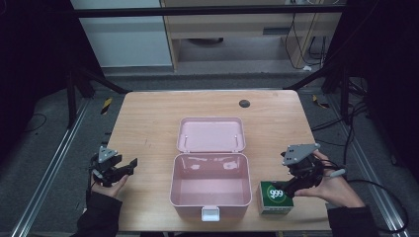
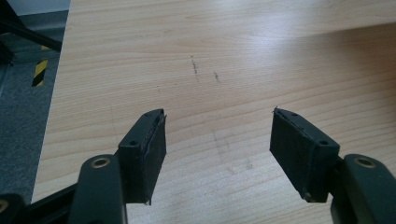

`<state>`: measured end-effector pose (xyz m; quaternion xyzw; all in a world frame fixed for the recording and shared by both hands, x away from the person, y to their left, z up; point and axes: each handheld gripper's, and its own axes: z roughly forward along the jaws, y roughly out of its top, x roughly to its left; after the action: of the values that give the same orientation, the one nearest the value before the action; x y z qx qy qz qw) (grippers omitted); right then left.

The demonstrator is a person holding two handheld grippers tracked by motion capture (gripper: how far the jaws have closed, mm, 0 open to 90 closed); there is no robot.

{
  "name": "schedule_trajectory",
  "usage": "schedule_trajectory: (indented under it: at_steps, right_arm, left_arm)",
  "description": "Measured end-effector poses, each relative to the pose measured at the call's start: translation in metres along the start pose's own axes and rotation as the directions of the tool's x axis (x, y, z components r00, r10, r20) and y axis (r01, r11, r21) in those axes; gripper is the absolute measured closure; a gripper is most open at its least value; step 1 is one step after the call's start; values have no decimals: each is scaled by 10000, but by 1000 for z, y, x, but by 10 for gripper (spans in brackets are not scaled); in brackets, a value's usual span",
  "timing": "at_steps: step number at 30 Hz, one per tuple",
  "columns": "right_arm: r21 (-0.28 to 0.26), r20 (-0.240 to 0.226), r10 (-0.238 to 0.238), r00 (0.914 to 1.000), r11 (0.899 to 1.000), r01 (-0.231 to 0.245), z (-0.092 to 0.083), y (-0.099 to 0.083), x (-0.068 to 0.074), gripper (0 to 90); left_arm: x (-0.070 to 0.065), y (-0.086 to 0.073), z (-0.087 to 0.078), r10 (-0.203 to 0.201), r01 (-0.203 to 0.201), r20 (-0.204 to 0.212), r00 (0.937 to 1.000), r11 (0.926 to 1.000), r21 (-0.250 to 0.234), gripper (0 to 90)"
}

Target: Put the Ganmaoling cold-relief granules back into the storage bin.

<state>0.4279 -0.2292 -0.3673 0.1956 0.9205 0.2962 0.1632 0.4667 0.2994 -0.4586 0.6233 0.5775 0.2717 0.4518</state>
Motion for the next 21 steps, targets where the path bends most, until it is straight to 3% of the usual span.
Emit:
schedule_trajectory:
  at_steps: [5, 14, 21]
  right_arm:
    - [423, -426, -472, 9980, 9979, 490, 8, 1, 8, 48]
    - [868, -890, -769, 9931, 9926, 846, 17, -1, 15, 41]
    - [1437, -1273, -1115, 9856, 9811, 1296, 26, -5, 22, 40]
  left_arm:
    - [0, 0, 0, -8, 8, -1, 10000, 10000, -33, 352]
    - [-1, 0, 0, 30, -30, 6, 10000, 10000, 14, 352]
    - [-1, 0, 0, 72, -72, 0, 10000, 10000, 26, 351]
